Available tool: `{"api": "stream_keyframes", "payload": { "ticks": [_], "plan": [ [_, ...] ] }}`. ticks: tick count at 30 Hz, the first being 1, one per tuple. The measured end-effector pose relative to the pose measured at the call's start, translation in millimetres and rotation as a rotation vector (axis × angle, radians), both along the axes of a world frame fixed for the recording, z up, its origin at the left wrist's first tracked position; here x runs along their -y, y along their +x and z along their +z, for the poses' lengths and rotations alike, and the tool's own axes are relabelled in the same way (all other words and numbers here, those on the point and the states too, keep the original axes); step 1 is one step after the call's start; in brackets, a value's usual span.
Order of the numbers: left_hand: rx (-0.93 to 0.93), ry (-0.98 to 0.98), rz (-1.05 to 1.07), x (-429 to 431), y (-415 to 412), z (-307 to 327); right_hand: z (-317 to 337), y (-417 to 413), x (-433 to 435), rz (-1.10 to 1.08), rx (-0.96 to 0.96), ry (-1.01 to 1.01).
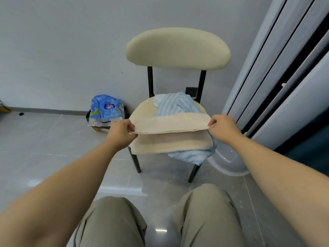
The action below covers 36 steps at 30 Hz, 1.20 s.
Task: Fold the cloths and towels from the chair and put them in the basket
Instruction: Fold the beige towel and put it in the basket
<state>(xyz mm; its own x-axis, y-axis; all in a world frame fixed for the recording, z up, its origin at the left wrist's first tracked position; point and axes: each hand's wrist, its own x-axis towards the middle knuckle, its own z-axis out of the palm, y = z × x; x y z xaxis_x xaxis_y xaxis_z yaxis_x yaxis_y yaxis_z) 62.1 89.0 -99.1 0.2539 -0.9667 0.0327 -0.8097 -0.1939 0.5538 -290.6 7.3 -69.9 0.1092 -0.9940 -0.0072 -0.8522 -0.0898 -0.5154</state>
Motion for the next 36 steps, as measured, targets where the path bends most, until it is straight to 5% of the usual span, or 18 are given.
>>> {"api": "stream_keyframes", "payload": {
  "ticks": [22,30,36],
  "plan": [
    [0.002,0.098,0.075,-45,-28,-83,-73,-10,-25,-0.022,-0.096,0.086],
    [-0.847,0.188,0.583,-17,-33,-79,-78,-12,-3,-0.276,0.201,0.217],
    [-0.891,0.347,0.598,-4,-24,-73,-82,-4,14,-0.275,0.248,0.335]
  ]
}}
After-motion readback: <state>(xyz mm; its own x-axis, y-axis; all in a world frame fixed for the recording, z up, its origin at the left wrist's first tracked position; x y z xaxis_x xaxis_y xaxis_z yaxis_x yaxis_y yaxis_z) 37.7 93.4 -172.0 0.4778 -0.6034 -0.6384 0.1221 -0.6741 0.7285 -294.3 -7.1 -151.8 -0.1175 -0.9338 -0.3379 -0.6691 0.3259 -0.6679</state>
